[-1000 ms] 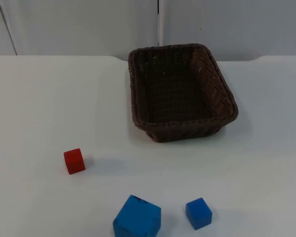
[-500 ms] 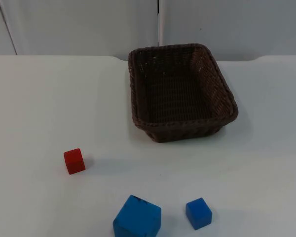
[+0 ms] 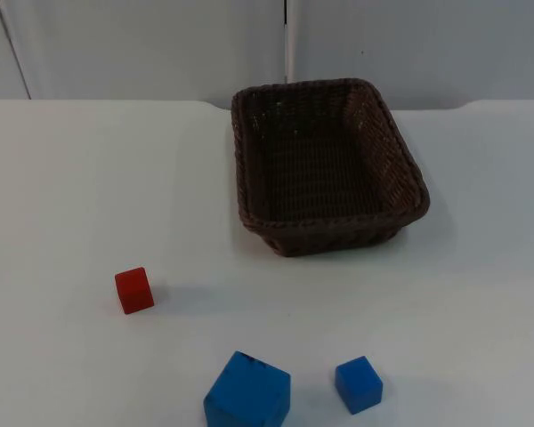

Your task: Pick up the basket with the left hand and place the largest block into the basket with the right hand.

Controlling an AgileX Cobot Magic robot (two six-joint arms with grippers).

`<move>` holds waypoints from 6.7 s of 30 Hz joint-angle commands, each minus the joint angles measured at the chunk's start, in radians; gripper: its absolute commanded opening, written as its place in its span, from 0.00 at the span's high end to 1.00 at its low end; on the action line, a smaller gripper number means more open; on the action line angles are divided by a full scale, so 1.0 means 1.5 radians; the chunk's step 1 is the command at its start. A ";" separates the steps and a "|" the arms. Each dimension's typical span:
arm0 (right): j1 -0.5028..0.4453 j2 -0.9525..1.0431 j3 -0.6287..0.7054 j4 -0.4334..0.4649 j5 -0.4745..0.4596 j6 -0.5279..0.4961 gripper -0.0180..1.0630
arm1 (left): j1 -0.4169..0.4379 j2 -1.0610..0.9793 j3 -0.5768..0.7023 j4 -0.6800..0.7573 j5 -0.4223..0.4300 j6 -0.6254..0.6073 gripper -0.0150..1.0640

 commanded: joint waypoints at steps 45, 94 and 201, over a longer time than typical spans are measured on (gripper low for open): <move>-0.003 -0.002 0.001 0.002 -0.001 -0.005 0.01 | -0.038 0.493 -0.248 -0.180 -0.073 0.199 0.01; -0.003 -0.002 0.001 0.001 -0.001 -0.003 0.01 | -0.240 1.188 -0.714 -0.079 -0.060 -0.039 0.01; 0.270 0.687 -0.014 0.342 -0.347 -0.368 0.07 | -0.092 0.818 -0.712 -0.186 0.241 -0.041 0.99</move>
